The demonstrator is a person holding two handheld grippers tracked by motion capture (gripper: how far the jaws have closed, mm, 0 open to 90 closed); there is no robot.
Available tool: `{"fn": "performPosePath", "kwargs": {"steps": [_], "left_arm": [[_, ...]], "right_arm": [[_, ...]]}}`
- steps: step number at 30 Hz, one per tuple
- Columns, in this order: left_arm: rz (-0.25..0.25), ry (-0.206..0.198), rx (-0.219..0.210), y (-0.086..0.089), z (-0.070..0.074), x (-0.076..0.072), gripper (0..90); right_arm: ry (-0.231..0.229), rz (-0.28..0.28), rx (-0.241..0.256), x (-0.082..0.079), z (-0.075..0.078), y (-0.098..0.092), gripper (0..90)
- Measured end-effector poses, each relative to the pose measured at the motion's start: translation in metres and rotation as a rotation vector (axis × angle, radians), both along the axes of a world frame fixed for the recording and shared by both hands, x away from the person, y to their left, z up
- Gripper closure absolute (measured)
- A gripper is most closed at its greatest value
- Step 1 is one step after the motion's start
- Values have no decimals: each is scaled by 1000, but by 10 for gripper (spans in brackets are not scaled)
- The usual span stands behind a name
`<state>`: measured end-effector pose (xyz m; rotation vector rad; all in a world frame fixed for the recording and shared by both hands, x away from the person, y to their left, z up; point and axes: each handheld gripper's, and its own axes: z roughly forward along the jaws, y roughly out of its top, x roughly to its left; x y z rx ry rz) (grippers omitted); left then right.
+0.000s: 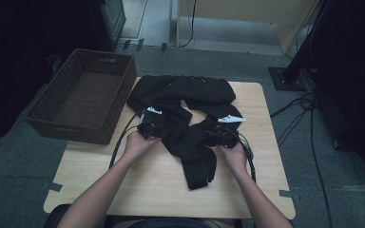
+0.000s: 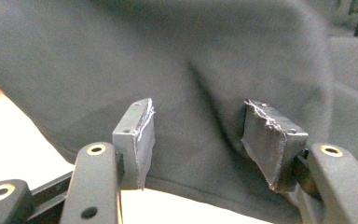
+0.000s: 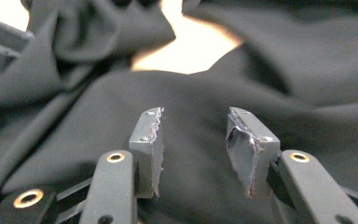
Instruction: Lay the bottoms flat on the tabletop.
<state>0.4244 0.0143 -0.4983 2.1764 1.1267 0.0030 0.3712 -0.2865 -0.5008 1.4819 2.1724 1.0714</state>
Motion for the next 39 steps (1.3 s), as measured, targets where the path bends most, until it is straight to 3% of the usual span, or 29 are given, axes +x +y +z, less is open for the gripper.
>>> {"fn": "performPosePath", "kwargs": {"steps": [4,9,10,12,16,18,22,26,28,32,35,39], "left_arm": [[17,-19,-33,3,-3,-2,452],[25,-5,-43,9,-3,-4,481],[20,-11,-33,10,-3,-6,486],[7,-27,7,12,-1,-9,490],[-7,-12,54,21,3,-14,494],[-2,-2,59,30,3,-17,494],[41,1,41,50,3,-23,502],[76,-8,63,63,4,-24,508],[93,5,44,67,3,-23,504],[75,-9,30,60,5,-24,463],[65,-15,11,54,8,-24,440],[64,-17,15,48,7,-22,426]], "right_arm": [[9,-7,-11,3,-8,3,554],[-18,-19,-45,2,-14,-1,575],[-44,-24,-85,0,-15,-3,604],[-56,-32,-106,-1,-16,-5,607],[-27,-71,-122,-4,-13,-26,624],[-24,-77,-124,-5,-13,-30,624],[-19,-126,-122,-13,-13,-58,622],[-10,-179,-129,-18,-12,-80,609],[-9,-213,-123,-19,-13,-88,616],[14,-209,-100,-17,-9,-87,602],[-16,-198,-76,-18,-3,-81,597],[-11,-178,-34,-16,0,-75,579]]}}
